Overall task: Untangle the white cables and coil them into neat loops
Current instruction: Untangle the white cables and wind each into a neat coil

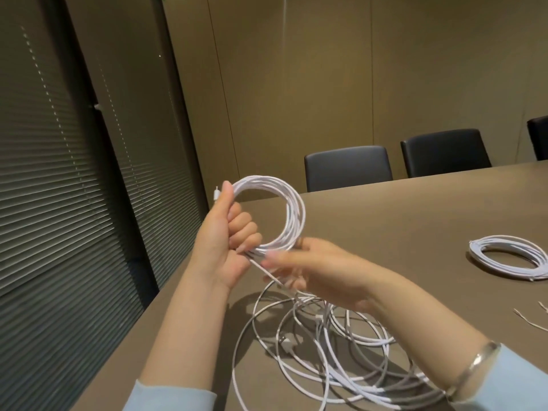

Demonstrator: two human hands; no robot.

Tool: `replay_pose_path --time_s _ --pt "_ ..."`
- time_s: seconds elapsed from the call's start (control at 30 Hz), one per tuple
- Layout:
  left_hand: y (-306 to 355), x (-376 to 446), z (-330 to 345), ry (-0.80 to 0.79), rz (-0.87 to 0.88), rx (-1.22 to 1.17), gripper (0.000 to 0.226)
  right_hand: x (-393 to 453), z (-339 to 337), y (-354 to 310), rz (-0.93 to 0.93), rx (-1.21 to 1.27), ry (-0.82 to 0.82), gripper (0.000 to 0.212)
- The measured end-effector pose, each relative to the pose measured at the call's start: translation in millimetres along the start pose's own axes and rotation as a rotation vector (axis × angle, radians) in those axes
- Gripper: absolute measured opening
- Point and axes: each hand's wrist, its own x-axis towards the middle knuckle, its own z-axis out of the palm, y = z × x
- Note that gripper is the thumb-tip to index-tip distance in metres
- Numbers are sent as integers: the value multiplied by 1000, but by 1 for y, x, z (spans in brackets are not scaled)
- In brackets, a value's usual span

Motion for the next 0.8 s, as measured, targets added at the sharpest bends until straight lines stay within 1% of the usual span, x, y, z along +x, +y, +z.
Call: replay_pose_path --time_s 0.07,0.13,0.2,0.3,0.4,0.47,0.53,0.6,0.67,0.73,0.8 --pt "3 1 -3 29 32 -23 59 1 1 11 102 -279 -127 26" --pt "6 2 -8 50 51 -32 58 2 0 19 144 -462 -157 18" --pt "12 2 -14 65 59 -35 58 2 -7 20 172 -609 -65 16" --pt "21 4 -28 103 40 -51 57 1 -26 14 196 -899 128 22" --pt "27 7 -42 144 12 -63 56 2 -50 10 206 -1143 284 18" --pt "32 7 -49 164 21 -68 57 -1 -68 10 249 -1269 384 17" --pt "40 7 -57 181 51 -78 58 -7 -88 9 302 -1259 455 22" --pt "47 7 -66 198 72 -107 58 -17 -104 7 329 -1124 501 27" --pt "48 8 -71 220 75 -101 59 -22 -110 4 307 -993 529 31" --pt "44 11 -72 245 74 -35 61 -24 -111 0 279 -908 536 31" --pt "38 13 -69 259 71 29 60 -24 -108 -5 261 -837 500 33"
